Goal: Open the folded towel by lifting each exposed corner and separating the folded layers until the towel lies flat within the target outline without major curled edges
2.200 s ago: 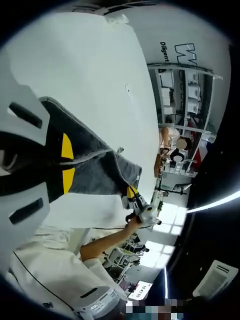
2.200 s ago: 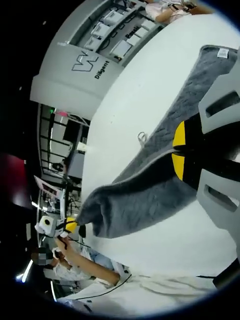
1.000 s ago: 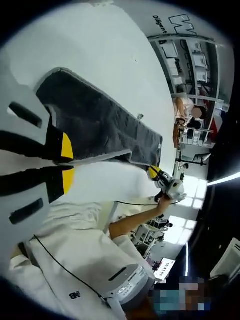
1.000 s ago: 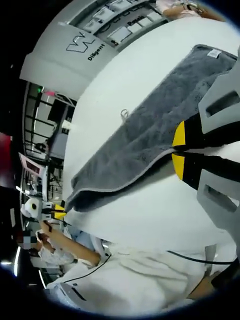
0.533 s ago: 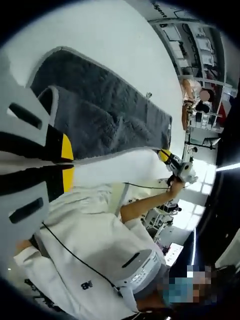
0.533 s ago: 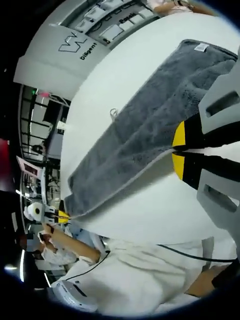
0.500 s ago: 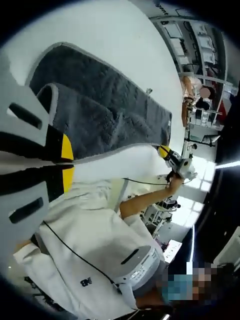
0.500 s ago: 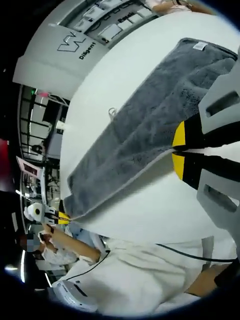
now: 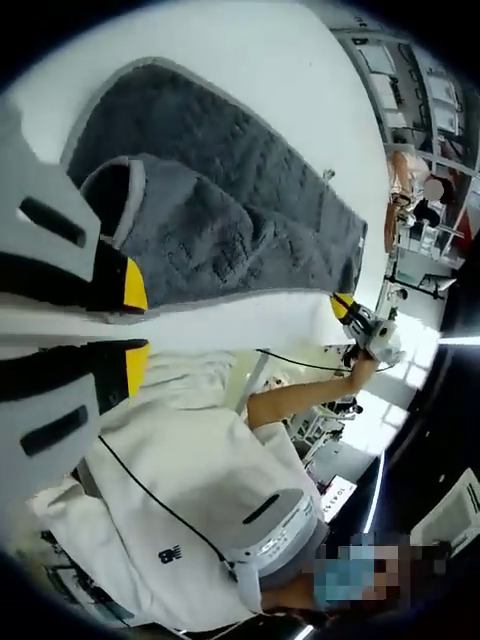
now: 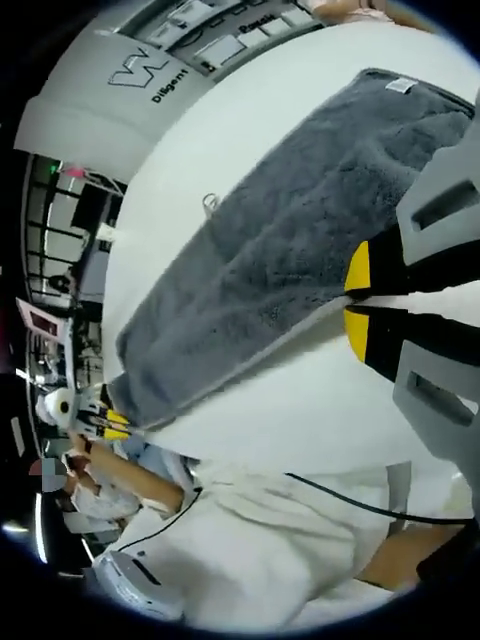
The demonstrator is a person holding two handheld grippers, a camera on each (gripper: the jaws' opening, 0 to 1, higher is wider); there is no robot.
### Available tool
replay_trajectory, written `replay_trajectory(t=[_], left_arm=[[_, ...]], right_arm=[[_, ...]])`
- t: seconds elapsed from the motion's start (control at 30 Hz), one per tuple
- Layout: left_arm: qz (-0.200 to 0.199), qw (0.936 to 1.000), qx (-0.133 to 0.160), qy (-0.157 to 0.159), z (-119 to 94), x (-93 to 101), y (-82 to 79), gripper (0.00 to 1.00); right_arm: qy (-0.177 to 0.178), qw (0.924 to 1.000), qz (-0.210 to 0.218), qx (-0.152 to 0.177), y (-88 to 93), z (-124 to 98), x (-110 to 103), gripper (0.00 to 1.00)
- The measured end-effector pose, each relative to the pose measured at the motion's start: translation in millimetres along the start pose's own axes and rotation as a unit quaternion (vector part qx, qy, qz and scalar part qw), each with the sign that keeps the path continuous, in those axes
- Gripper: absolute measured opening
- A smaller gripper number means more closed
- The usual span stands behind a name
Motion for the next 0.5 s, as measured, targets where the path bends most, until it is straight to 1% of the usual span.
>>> replay_trajectory(t=[0.03,0.07,0.13,0.2,0.23,0.3,0.33,0.37,0.43,0.47,0.5], left_arm=[[0.008,1.0,0.002,0.0,0,1.0,-2.0,0.17],[0.02,0.9997,0.012,-0.001,-2,0.6,-6.1,0.18],[0.032,0.9991,0.025,-0.006,-4,0.4,-10.8,0.2],[0.035,0.9987,0.036,-0.008,-4,0.2,-11.8,0.26],[0.034,0.9986,0.038,-0.011,-5,-0.8,-11.8,0.28],[0.032,0.9986,0.038,-0.016,-6,-3.8,-11.2,0.3],[0.032,0.9984,0.04,-0.022,-7,-5.4,-11.2,0.3],[0.034,0.9982,0.042,-0.025,-8,-6.4,-11.5,0.29],[0.032,0.9977,0.051,-0.033,-10,-9.6,-13.6,0.3],[0.031,0.9972,0.057,-0.036,-11,-10.9,-15.1,0.31],[0.031,0.9965,0.065,-0.042,-12,-12.3,-17.0,0.34]], right_arm=[[-0.008,0.9998,0.003,0.016,-4.3,0,-3,0.0],[-0.013,0.9995,0.002,0.029,-8.9,-2,-5,0.0],[-0.013,0.9992,-0.009,0.037,-12.8,-4,-6,0.0],[-0.016,0.9986,-0.008,0.049,-17.1,-6,-7,0.0],[-0.035,0.9963,0.001,0.078,-23.0,-6,-10,0.0],[-0.06,0.9917,0.001,0.114,-29.4,-9,-15,0.0],[-0.057,0.992,0.004,0.113,-28.4,-10,-15,0.0],[-0.037,0.9949,0.003,0.094,-24.8,-9,-11,0.0],[0.001,0.9991,-0.004,0.042,-13.2,-9,-1,0.0],[0.012,0.9998,0.004,0.015,-4.3,-7,3,0.0],[0.006,0.9997,0.019,0.013,-0.7,-5,3,0.0]])
Point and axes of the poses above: the point that each gripper's makers call its tool centre point, and the gripper's own axes: z roughly forward along the fingers, x roughly to its right, y roughly out of its underside, the point moved 8 cm from there along -z, roughly backward along the fingers, and after that the axes turned 2 degrees about z, right-handed, at the moved point
